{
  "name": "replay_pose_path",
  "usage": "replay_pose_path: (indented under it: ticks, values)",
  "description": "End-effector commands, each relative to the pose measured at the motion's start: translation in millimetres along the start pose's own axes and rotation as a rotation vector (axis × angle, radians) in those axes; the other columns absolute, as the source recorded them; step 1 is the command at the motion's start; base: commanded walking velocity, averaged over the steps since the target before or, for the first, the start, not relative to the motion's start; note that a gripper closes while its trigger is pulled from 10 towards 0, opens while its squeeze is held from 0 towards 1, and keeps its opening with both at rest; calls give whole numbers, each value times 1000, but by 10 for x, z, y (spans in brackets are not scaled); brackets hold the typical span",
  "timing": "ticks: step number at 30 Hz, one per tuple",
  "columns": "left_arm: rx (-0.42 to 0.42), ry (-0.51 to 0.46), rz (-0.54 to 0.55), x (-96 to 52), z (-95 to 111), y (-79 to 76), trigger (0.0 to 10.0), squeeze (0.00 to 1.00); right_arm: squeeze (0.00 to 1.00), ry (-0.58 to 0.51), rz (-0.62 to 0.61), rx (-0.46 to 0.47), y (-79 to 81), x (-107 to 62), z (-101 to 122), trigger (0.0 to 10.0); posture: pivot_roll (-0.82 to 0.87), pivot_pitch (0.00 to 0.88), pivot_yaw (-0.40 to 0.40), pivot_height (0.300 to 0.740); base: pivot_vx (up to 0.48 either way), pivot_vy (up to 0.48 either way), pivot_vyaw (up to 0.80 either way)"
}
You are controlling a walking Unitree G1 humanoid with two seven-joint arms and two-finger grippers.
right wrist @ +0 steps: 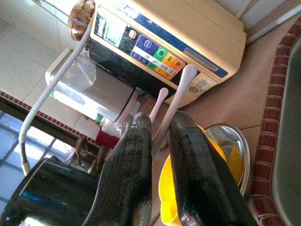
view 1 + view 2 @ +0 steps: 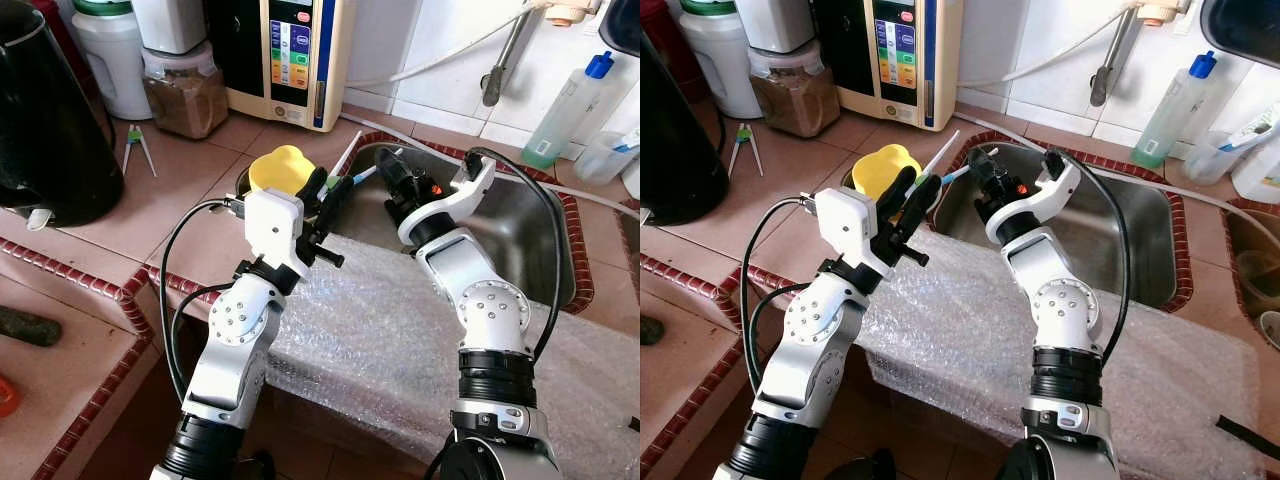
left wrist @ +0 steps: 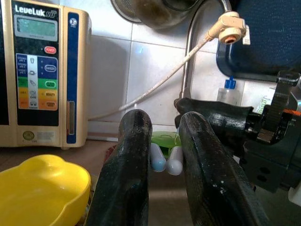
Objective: Kitchen organization
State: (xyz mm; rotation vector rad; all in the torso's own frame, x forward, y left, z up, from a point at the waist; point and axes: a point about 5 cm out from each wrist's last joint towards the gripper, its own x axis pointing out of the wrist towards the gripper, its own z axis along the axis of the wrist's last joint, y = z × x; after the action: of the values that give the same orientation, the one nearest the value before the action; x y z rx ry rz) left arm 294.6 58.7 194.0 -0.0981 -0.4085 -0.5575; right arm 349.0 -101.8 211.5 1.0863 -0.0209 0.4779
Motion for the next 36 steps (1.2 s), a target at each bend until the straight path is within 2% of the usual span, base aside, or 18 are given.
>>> replay_pose_path:
  ticks: [1, 2, 3, 4, 5, 6, 7, 12, 13, 15, 17, 21, 25, 26, 31, 32, 35, 36]
  values:
    - [7, -19, -42, 31, 45, -62, 0, 0, 0, 15, -25, -7, -14, 36, -37, 0, -47, 84, -59, 740, 0, 0, 0]
    - [12, -15, -41, 38, 43, -45, 510, 0, 0, 6, -34, -26, -26, 42, -3, 0, -47, 85, -58, 740, 0, 0, 0]
    - [16, -13, -39, 43, 41, -32, 510, 0, 0, -1, -40, -39, -33, 45, 20, 0, -47, 85, -58, 740, 0, 0, 0]
    - [15, -6, -32, 47, 34, -11, 3216, 0, 0, -12, -51, -56, -44, 46, 50, 0, -47, 84, -57, 740, 0, 0, 0]
    - [16, -1, -25, 49, 27, 8, 6863, 0, 0, -37, -82, -90, -80, 47, 115, 0, -48, 85, -55, 740, 0, 0, 0]
    - [16, 4, -19, 50, 22, 22, 10000, 0, 0, -59, -113, -121, -115, 43, 171, 0, -51, 86, -53, 740, 0, 0, 0]
    - [15, 15, 4, 51, 7, 52, 10000, 0, 0, -100, -164, -164, -182, 26, 269, 0, -51, 88, -50, 740, 0, 0, 0]
    - [2, 24, 31, 47, -4, 80, 10000, 0, 0, -128, -204, -209, -250, -9, 345, 0, -50, 90, -46, 740, 0, 0, 0]
    - [-31, 27, 45, 40, -10, 97, 10000, 1000, 0, -143, -229, -238, -300, -36, 395, 0, -48, 90, -42, 740, 0, 0, 0]
    - [-26, 30, 51, 37, -13, 110, 10000, 1000, 0, -147, -240, -261, -320, -45, 418, 0, -47, 91, -38, 740, 0, 0, 0]
    - [-7, 45, 54, 24, -24, 148, 10000, 1000, 0, -176, -265, -364, -346, -66, 504, 0, -45, 92, -30, 740, 0, 0, 0]
    - [6, 51, 66, 21, -22, 181, 10000, 1000, 0, -203, -287, -416, -354, -70, 560, 0, -41, 91, -22, 740, 0, 0, 0]
    - [26, 80, 68, 32, -31, 227, 10000, 1000, 0, -261, -334, -531, -378, -88, 708, 0, -37, 90, -9, 740, 0, 0, 0]
    - [26, 80, 68, 32, -31, 227, 10000, 1000, 0, -261, -334, -531, -378, -88, 708, 0, -37, 90, -9, 740, 0, 0, 0]
    - [38, 120, 44, 31, -56, 243, 10000, 1000, 0, -289, -428, -662, -515, -157, 815, 0, -33, 94, 0, 740, 0, 0, 0]
    - [41, 133, 30, 26, -67, 240, 10000, 1000, 0, -282, -444, -714, -541, -170, 827, 0, -30, 95, 2, 740, 0, 0, 0]
    - [39, 212, -45, -32, -138, 235, 10000, 1000, 0, -221, -437, -955, -580, -166, 824, 0, -23, 101, 9, 740, 0, 0, 0]
    - [39, 212, -45, -32, -138, 235, 10000, 1000, 0, -221, -437, -955, -580, -166, 824, 0, -23, 101, 9, 740, 0, 0, 0]
